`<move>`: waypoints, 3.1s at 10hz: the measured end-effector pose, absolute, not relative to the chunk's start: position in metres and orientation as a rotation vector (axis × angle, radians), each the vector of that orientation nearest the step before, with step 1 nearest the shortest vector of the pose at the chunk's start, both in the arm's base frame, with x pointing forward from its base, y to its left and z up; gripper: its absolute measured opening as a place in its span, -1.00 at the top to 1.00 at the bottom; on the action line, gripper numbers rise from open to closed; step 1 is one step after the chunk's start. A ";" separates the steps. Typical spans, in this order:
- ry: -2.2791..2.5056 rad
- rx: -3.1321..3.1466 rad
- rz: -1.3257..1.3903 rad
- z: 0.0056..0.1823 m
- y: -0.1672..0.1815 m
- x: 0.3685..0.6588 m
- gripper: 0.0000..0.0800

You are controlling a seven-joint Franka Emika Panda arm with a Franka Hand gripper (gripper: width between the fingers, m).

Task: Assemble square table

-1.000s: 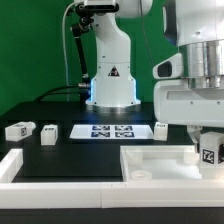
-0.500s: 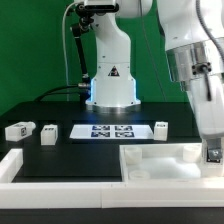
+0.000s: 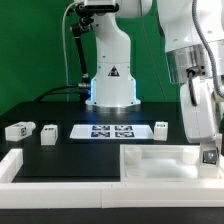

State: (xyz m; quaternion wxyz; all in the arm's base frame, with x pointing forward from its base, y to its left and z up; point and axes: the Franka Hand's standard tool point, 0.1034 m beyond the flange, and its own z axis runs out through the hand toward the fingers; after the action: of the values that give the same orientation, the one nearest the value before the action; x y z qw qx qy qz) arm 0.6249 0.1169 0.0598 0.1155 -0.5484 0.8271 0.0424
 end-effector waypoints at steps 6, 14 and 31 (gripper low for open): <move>2.368 -1.605 0.138 0.109 0.118 0.614 -0.62; 2.196 -1.773 0.067 0.122 0.113 0.589 -0.62; 0.736 -2.855 0.019 0.080 0.103 0.509 -0.62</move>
Offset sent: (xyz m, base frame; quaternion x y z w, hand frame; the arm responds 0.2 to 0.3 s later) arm -0.0270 0.0008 0.0594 0.0123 -0.0213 -0.0208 0.9995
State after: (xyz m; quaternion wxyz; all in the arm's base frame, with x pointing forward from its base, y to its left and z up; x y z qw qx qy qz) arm 0.5088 0.1029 0.0795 0.0966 -0.9638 0.2484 0.0066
